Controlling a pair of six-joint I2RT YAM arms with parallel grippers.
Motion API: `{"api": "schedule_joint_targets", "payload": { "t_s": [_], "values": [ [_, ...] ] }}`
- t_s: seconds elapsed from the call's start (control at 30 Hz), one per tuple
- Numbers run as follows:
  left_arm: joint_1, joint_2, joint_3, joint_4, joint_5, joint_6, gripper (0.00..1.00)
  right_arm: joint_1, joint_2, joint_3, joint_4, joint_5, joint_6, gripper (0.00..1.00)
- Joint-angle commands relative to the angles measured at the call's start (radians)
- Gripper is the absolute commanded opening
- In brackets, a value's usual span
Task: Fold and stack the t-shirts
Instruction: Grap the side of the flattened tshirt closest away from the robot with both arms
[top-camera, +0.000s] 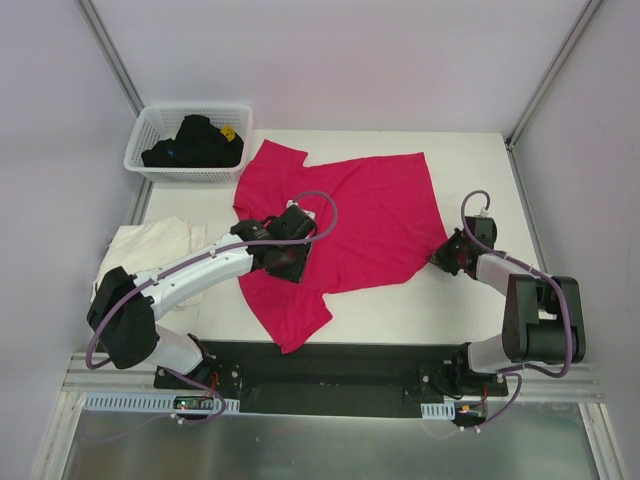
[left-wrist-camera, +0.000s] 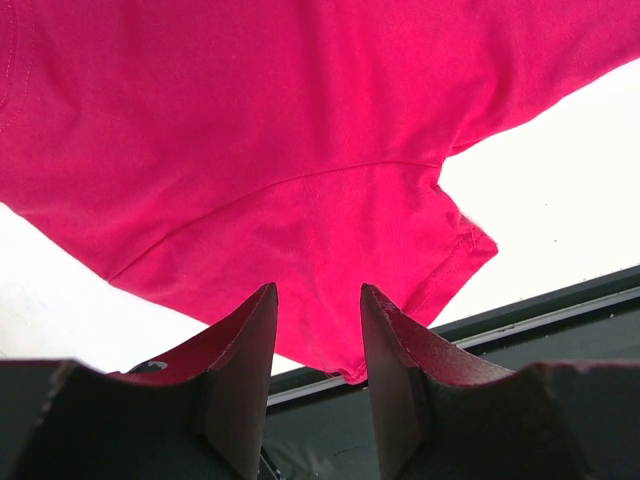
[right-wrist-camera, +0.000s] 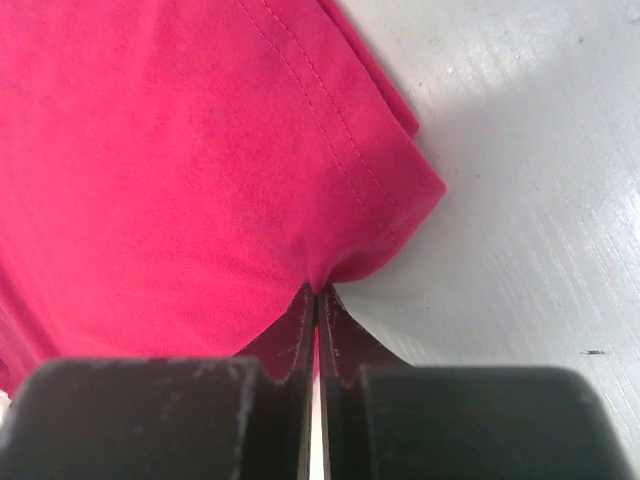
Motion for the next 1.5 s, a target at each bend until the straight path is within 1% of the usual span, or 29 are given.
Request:
{"api": "schedule_joint_targets", "payload": {
  "t_s": [0.0, 0.2, 0.23, 0.37, 0.77, 0.93, 0.97, 1.07, 1.1, 1.27, 1.3, 1.4, 1.47],
  "values": [
    [-0.01, 0.01, 0.022, -0.016, -0.018, 0.03, 0.38, -0.004, -0.022, 0.024, -0.017, 0.003, 0.01, 0.01],
    [-0.008, 0.024, 0.014, -0.008, -0.015, 0.03, 0.38, 0.025, -0.032, 0.094, -0.051, 0.003, 0.021, 0.01],
    [-0.008, 0.027, 0.013, -0.005, -0.013, 0.03, 0.38, 0.045, -0.03, 0.108, -0.078, 0.009, 0.021, 0.01],
    [-0.008, 0.03, 0.011, 0.007, -0.012, 0.038, 0.38, 0.103, 0.004, 0.181, -0.091, 0.029, 0.025, 0.01],
    [-0.008, 0.041, 0.0, 0.013, -0.025, 0.036, 0.38, 0.206, 0.211, 0.346, -0.091, 0.009, 0.05, 0.01],
    [-0.006, 0.032, -0.006, 0.013, -0.036, 0.025, 0.38, 0.243, 0.312, 0.453, -0.105, -0.019, 0.053, 0.01],
    [-0.008, 0.033, -0.007, 0.015, -0.036, 0.025, 0.38, 0.255, 0.326, 0.468, -0.109, -0.017, 0.051, 0.02],
    [-0.006, 0.036, -0.009, 0.015, -0.038, 0.024, 0.38, 0.275, 0.372, 0.522, -0.128, -0.016, 0.048, 0.12],
    [-0.006, 0.039, -0.007, 0.015, -0.038, 0.025, 0.38, 0.278, 0.385, 0.531, -0.134, -0.014, 0.047, 0.17],
    [-0.006, 0.047, 0.005, 0.018, -0.039, 0.041, 0.38, 0.283, 0.381, 0.55, -0.149, -0.005, 0.041, 0.28],
    [-0.006, 0.049, 0.008, 0.021, -0.038, 0.042, 0.38, 0.283, 0.376, 0.553, -0.158, -0.002, 0.035, 0.32],
    [-0.006, 0.05, 0.003, 0.033, -0.03, 0.048, 0.38, 0.282, 0.353, 0.573, -0.19, 0.01, 0.019, 0.36],
    [-0.008, 0.049, -0.001, 0.038, -0.024, 0.048, 0.38, 0.282, 0.326, 0.579, -0.197, 0.027, 0.016, 0.36]
  ]
}}
